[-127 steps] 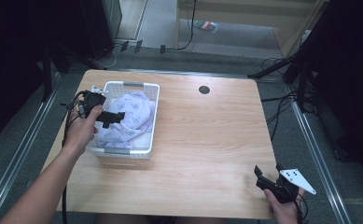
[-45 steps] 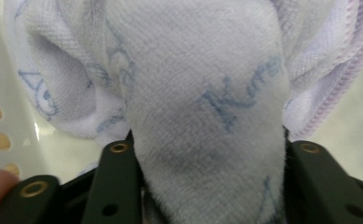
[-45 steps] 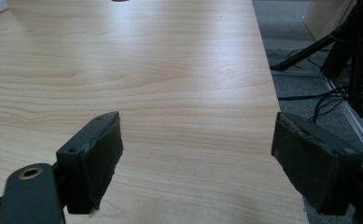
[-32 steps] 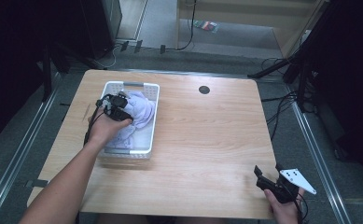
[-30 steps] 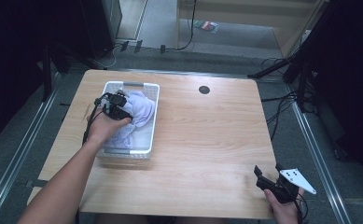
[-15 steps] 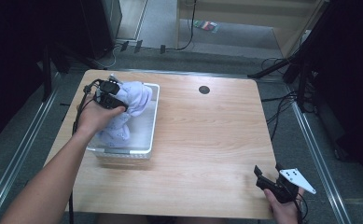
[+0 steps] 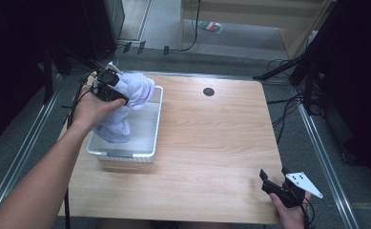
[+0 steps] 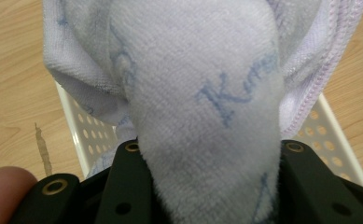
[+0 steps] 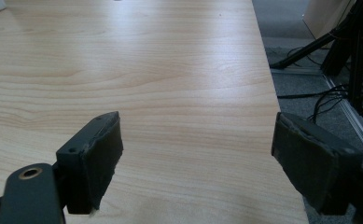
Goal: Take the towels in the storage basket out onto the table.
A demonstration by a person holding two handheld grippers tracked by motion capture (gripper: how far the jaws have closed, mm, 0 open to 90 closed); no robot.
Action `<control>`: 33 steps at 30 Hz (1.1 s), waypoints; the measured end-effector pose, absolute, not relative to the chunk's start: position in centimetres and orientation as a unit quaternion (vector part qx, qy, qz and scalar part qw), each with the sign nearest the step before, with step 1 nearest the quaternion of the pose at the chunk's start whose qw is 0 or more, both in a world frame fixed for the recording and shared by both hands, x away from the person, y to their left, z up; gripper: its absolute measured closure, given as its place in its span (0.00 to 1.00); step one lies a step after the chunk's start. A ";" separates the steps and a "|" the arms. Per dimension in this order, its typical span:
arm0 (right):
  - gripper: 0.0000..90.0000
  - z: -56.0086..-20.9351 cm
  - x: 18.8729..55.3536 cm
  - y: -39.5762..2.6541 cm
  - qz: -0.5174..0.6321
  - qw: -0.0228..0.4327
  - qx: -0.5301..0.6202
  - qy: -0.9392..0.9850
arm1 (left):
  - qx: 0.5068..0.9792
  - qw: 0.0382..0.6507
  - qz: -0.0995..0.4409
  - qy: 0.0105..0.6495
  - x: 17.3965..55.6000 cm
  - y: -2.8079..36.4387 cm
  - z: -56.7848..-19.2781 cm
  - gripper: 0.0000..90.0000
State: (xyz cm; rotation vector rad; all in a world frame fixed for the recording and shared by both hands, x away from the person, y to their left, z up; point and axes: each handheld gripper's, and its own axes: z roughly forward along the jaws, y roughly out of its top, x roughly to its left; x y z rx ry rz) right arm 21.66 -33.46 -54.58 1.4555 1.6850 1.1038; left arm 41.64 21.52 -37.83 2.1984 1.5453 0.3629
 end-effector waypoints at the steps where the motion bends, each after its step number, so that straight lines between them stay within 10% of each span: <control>1: 0.19 -54.6 21.7 -33.5 0.420 0.322 0.555 0.642 | 0.795 0.211 0.129 0.554 41.7 21.4 -37.6 0.71; 33: 0.13 -54.6 21.5 -33.2 0.422 0.335 0.545 0.643 | 0.826 0.220 0.127 0.503 41.4 12.8 -34.4 0.70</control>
